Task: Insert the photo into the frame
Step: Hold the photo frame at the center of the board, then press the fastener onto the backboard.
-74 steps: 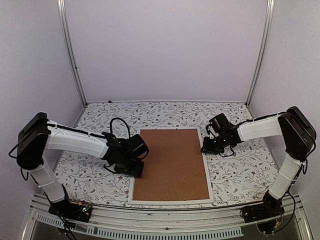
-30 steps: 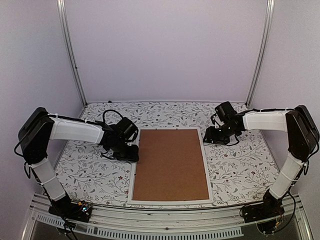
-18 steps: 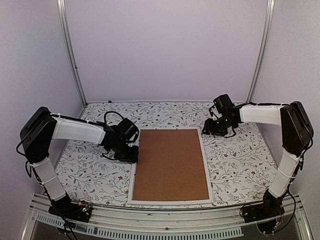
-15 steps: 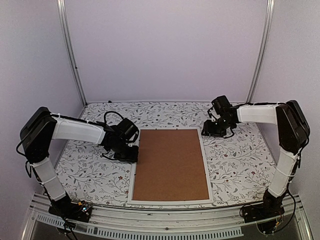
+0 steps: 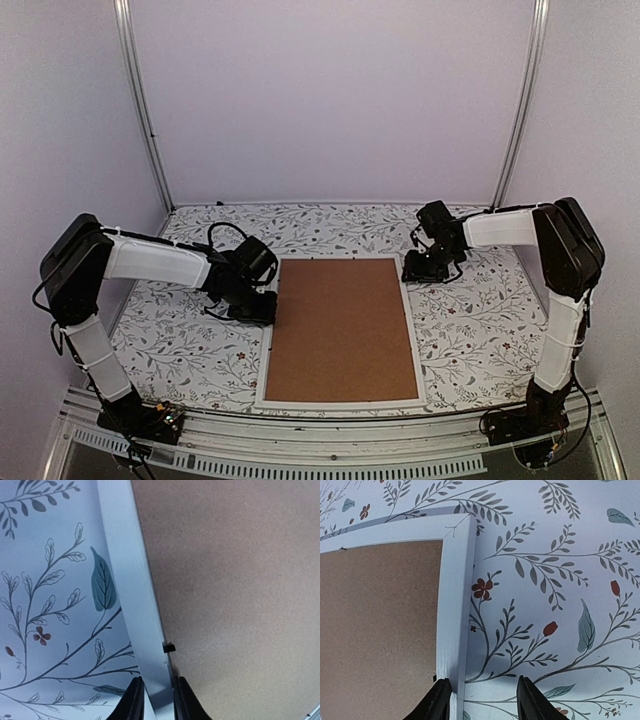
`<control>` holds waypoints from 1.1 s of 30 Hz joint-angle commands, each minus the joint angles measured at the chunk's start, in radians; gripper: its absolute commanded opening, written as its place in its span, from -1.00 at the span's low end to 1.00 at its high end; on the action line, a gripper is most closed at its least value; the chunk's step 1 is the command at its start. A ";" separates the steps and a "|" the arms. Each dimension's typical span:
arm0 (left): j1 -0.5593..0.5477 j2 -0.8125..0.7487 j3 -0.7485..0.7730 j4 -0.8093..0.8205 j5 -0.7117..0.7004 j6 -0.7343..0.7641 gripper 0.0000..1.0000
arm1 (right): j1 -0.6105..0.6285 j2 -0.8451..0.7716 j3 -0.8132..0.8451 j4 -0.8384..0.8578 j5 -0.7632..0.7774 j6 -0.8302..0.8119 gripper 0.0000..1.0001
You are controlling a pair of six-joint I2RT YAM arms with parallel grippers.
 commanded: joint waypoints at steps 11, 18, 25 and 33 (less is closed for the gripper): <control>0.005 0.014 -0.021 0.020 0.005 0.006 -0.58 | 0.021 0.049 0.019 0.016 -0.036 0.003 -0.05; 0.005 0.015 -0.024 0.021 0.006 0.008 -0.58 | 0.040 0.075 0.036 0.014 -0.032 0.013 -0.06; 0.001 0.021 -0.029 0.032 0.014 0.007 -0.58 | 0.078 0.097 0.059 -0.024 0.046 0.040 -0.08; -0.011 0.038 -0.031 0.037 0.014 0.020 -0.60 | 0.134 0.126 0.091 -0.065 0.135 0.070 -0.10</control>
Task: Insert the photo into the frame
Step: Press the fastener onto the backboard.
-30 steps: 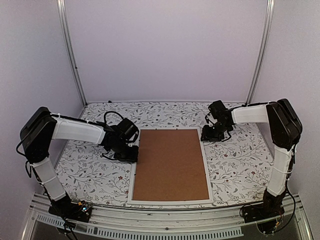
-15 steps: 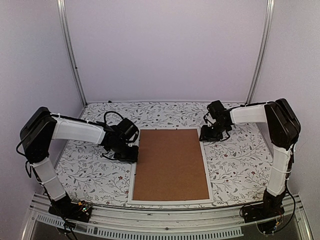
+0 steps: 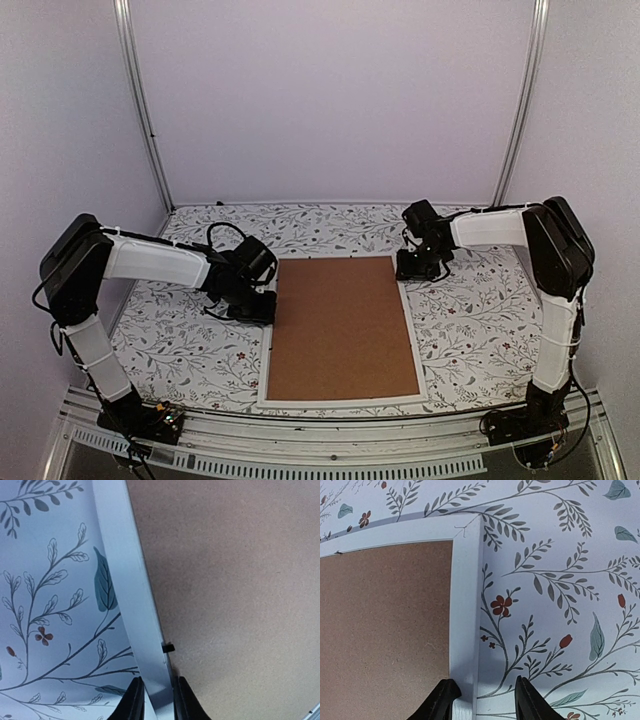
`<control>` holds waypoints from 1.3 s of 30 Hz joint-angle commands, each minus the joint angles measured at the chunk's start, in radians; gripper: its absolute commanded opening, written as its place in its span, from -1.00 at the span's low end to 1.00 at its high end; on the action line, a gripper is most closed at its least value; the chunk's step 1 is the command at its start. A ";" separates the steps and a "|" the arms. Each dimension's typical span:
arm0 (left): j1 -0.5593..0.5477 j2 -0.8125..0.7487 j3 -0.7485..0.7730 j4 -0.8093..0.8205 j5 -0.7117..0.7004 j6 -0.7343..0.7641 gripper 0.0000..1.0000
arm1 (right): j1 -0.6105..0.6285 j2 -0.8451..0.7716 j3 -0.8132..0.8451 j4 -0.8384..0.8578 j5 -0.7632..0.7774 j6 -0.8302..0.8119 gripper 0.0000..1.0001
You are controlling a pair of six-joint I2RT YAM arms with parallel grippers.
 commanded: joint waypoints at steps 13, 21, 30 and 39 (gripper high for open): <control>-0.022 0.052 -0.027 0.031 0.004 0.030 -0.63 | 0.145 0.164 0.121 -0.138 0.176 0.041 -0.10; -0.025 0.044 -0.035 0.028 -0.005 0.031 -0.64 | 0.187 0.202 0.167 -0.202 0.274 0.048 -0.11; -0.025 0.032 -0.035 0.022 -0.008 0.022 -0.59 | 0.167 -0.035 0.036 -0.158 0.224 0.041 -0.09; -0.025 0.021 -0.035 0.025 -0.008 0.019 -0.58 | 0.147 -0.232 -0.149 -0.166 0.149 0.064 -0.09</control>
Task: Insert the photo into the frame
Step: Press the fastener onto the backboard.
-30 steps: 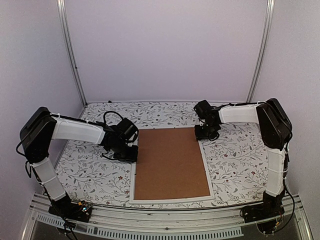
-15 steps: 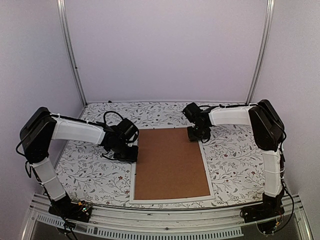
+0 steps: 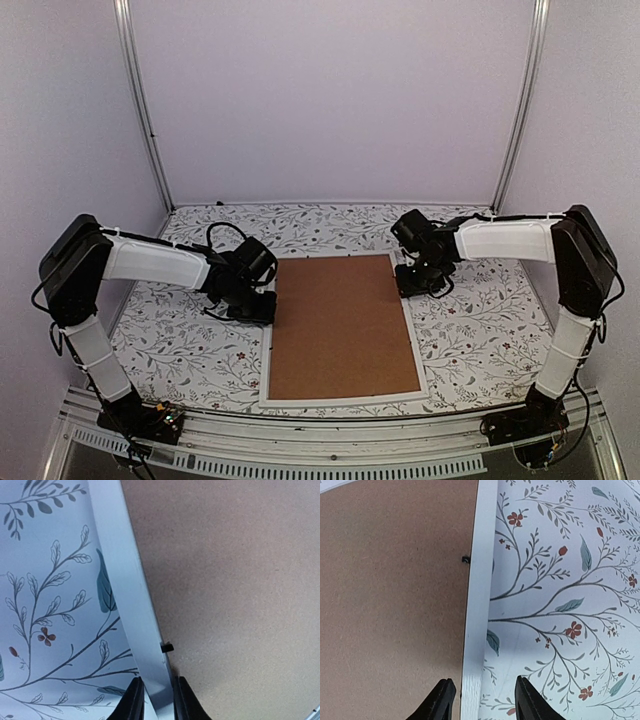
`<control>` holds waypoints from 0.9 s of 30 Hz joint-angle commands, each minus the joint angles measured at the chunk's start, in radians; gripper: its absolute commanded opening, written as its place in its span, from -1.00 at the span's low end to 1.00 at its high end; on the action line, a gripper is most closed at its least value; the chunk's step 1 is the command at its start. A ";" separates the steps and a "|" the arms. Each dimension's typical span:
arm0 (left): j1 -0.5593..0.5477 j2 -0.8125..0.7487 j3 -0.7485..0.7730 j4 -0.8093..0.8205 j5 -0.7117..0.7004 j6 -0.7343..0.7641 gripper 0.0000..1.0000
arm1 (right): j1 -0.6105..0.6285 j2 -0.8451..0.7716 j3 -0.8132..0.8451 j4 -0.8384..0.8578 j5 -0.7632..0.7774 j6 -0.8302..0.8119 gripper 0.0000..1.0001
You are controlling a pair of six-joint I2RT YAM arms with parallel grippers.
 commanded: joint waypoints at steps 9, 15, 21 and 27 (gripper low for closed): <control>-0.017 0.028 -0.024 0.017 0.011 0.016 -0.58 | -0.006 -0.084 -0.123 0.014 -0.063 0.033 -0.09; -0.018 0.023 -0.028 0.015 0.011 0.016 -0.58 | -0.006 -0.053 -0.130 0.037 -0.082 0.032 -0.09; -0.017 0.023 -0.026 0.016 0.010 0.015 -0.58 | -0.006 -0.024 -0.130 0.044 -0.080 0.023 -0.09; -0.017 0.023 -0.028 0.017 0.010 0.016 -0.57 | -0.011 -0.032 -0.128 0.049 -0.080 0.023 -0.09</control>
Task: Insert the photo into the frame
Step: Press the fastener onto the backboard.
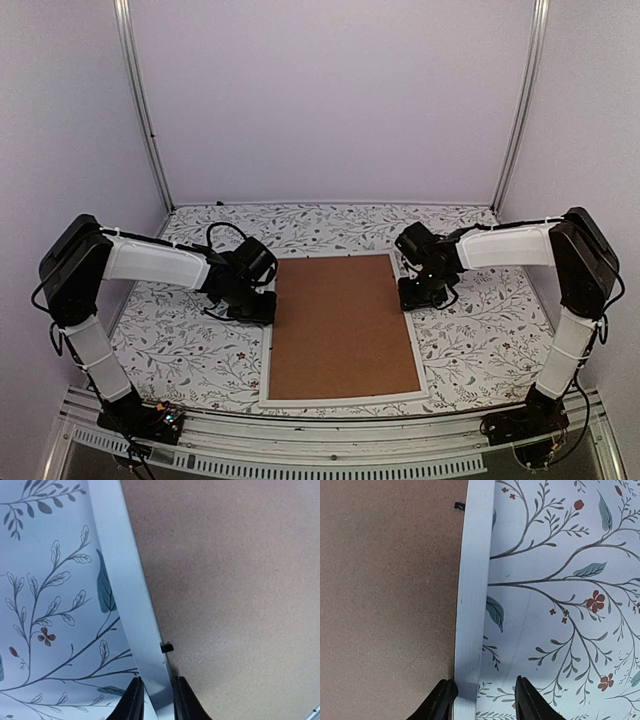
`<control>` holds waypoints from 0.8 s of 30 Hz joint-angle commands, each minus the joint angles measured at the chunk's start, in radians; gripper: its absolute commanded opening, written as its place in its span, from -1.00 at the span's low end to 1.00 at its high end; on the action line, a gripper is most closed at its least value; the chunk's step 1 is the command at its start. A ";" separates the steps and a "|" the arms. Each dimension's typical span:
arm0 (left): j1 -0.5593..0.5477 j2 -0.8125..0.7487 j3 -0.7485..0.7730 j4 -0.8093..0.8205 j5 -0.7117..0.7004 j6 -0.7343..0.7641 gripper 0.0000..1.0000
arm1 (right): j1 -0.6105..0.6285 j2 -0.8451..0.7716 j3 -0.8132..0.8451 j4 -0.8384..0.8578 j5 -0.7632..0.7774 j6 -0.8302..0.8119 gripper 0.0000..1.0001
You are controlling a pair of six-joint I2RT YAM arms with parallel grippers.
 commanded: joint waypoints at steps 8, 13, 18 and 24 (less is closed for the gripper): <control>-0.018 0.023 -0.030 0.014 0.011 0.015 -0.57 | -0.043 -0.057 -0.025 0.026 -0.048 -0.004 -0.09; -0.017 0.025 -0.030 0.016 0.011 0.016 -0.57 | -0.051 -0.065 -0.034 0.026 -0.048 -0.007 -0.09; -0.017 0.026 -0.031 0.014 0.011 0.018 -0.57 | -0.050 -0.055 -0.046 0.028 -0.041 -0.004 -0.09; -0.017 0.027 -0.030 0.015 0.011 0.016 -0.57 | -0.049 -0.036 -0.040 0.010 -0.026 -0.006 -0.10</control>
